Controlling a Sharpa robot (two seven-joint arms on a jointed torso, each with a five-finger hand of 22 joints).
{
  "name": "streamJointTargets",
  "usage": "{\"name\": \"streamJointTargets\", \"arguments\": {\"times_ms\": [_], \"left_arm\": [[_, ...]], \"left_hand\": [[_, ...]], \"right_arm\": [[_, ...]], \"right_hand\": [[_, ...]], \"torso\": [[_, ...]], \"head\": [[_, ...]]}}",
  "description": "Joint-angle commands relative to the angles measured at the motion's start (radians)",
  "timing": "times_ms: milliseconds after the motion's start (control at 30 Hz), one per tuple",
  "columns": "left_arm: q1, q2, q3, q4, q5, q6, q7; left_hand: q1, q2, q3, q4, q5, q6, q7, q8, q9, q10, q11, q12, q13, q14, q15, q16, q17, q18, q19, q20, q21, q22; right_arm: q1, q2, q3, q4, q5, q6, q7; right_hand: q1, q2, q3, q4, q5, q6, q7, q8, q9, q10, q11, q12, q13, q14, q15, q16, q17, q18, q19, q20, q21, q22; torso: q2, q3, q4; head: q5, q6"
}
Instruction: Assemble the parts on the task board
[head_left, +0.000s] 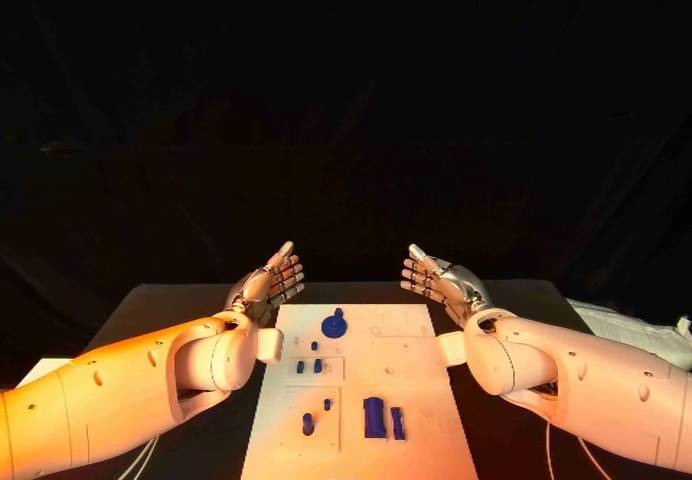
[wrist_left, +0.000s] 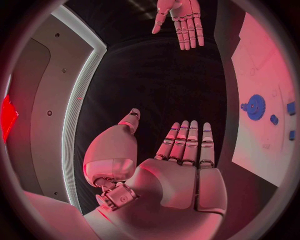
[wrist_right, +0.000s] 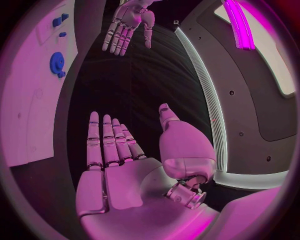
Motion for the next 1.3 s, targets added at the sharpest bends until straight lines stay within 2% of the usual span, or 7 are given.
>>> {"name": "streamJointTargets", "arguments": {"times_ms": [33, 67, 167, 200, 233, 267, 1300], "left_arm": [[-0.012, -0.005, 0.007, 0.049, -0.084, -0.188, 0.068], [-0.017, -0.008, 0.011, 0.069, -0.096, -0.222, 0.077], [-0.025, -0.013, 0.017, 0.102, -0.118, -0.280, 0.092], [-0.027, -0.014, 0.019, 0.110, -0.123, -0.294, 0.096], [-0.029, -0.015, 0.020, 0.117, -0.128, -0.306, 0.099], [-0.030, -0.016, 0.021, 0.123, -0.132, -0.316, 0.102], [-0.034, -0.018, 0.023, 0.136, -0.140, -0.338, 0.108]], "left_hand": [[-0.229, 0.021, -0.065, -0.003, -0.019, -0.164, -0.088, -0.019, -0.006, -0.174, -0.057, -0.033, -0.005, -0.157, -0.038, -0.038, -0.026, -0.042, -0.128, -0.043, -0.007, -0.086], [-0.253, 0.021, -0.073, -0.003, -0.019, -0.181, -0.088, -0.019, -0.006, -0.193, -0.057, -0.033, -0.005, -0.174, -0.038, -0.042, -0.026, -0.044, -0.142, -0.048, -0.007, -0.096], [-0.310, 0.021, -0.089, -0.003, -0.019, -0.222, -0.088, -0.019, -0.006, -0.236, -0.057, -0.033, -0.005, -0.213, -0.038, -0.120, -0.026, -0.044, -0.174, -0.059, -0.007, -0.117], [-0.326, 0.021, -0.093, -0.003, -0.019, -0.233, -0.088, -0.019, -0.006, -0.248, -0.057, -0.033, -0.005, -0.224, -0.038, -0.120, -0.026, -0.121, -0.182, -0.062, -0.007, -0.123], [-0.341, 0.021, -0.097, -0.003, -0.019, -0.244, -0.088, -0.019, -0.006, -0.260, -0.057, -0.033, -0.005, -0.235, -0.038, -0.120, -0.026, -0.121, -0.191, -0.065, -0.007, -0.129], [-0.355, 0.021, -0.102, -0.003, -0.019, -0.254, -0.088, -0.019, -0.006, -0.271, -0.057, -0.033, -0.005, -0.244, -0.038, -0.120, -0.026, -0.121, -0.199, -0.136, -0.007, -0.134], [-0.611, 0.021, -0.203, -0.003, -0.019, -0.435, -0.088, -0.019, -0.006, -0.463, -0.057, -0.033, -0.005, -0.419, -0.038, -0.120, -0.026, -0.121, -0.400, -0.136, -0.007, -0.269]], "right_arm": [[0.019, -0.006, -0.024, 0.044, 0.116, -0.166, 0.118], [0.027, -0.009, -0.039, 0.062, 0.134, -0.191, 0.134], [0.041, -0.013, -0.061, 0.089, 0.161, -0.231, 0.158], [0.043, -0.014, -0.066, 0.095, 0.167, -0.239, 0.163], [0.046, -0.014, -0.070, 0.100, 0.171, -0.246, 0.167], [0.047, -0.015, -0.072, 0.103, 0.174, -0.250, 0.169], [0.048, -0.015, -0.074, 0.105, 0.177, -0.254, 0.171]], "right_hand": [[-0.245, 0.002, -0.054, -0.007, -0.061, -0.160, -0.034, -0.007, -0.038, -0.184, -0.039, -0.011, -0.014, -0.198, -0.006, -0.011, -0.033, -0.041, -0.171, -0.092, -0.062, -0.051], [-0.271, 0.002, -0.054, -0.007, -0.061, -0.177, -0.106, -0.007, -0.038, -0.203, -0.039, -0.011, -0.014, -0.219, -0.006, -0.011, -0.104, -0.043, -0.190, -0.092, -0.068, -0.056], [-0.332, 0.002, -0.054, -0.007, -0.061, -0.215, -0.106, -0.007, -0.038, -0.249, -0.039, -0.011, -0.014, -0.269, -0.006, -0.011, -0.104, -0.043, -0.232, -0.092, -0.084, -0.069], [-0.348, 0.002, -0.054, -0.007, -0.061, -0.227, -0.106, -0.007, -0.038, -0.262, -0.039, -0.011, -0.014, -0.282, -0.006, -0.011, -0.104, -0.118, -0.244, -0.092, -0.088, -0.072], [-0.364, 0.002, -0.054, -0.007, -0.061, -0.237, -0.106, -0.007, -0.038, -0.275, -0.039, -0.011, -0.014, -0.295, -0.006, -0.011, -0.104, -0.118, -0.256, -0.092, -0.092, -0.075], [-0.380, 0.002, -0.054, -0.007, -0.061, -0.247, -0.106, -0.007, -0.038, -0.286, -0.039, -0.011, -0.014, -0.308, -0.006, -0.011, -0.104, -0.118, -0.266, -0.092, -0.096, -0.079], [-0.676, 0.002, -0.054, -0.007, -0.061, -0.499, -0.106, -0.007, -0.038, -0.572, -0.039, -0.011, -0.014, -0.618, -0.006, -0.011, -0.104, -0.118, -0.534, -0.092, -0.193, -0.158]], "torso": [[-0.001, 0.0041, 0.0012], [-0.001, 0.0041, 0.0012], [-0.001, 0.0041, 0.0012], [-0.001, 0.0041, 0.0012], [-0.001, 0.0041, 0.0012], [-0.001, 0.0041, 0.0012], [-0.001, 0.0041, 0.0012]], "head": [[0.002, 0.002], [0.002, 0.002], [0.002, 0.002], [0.002, 0.002], [0.002, 0.002], [0.002, 0.002], [0.002, 0.002]]}}
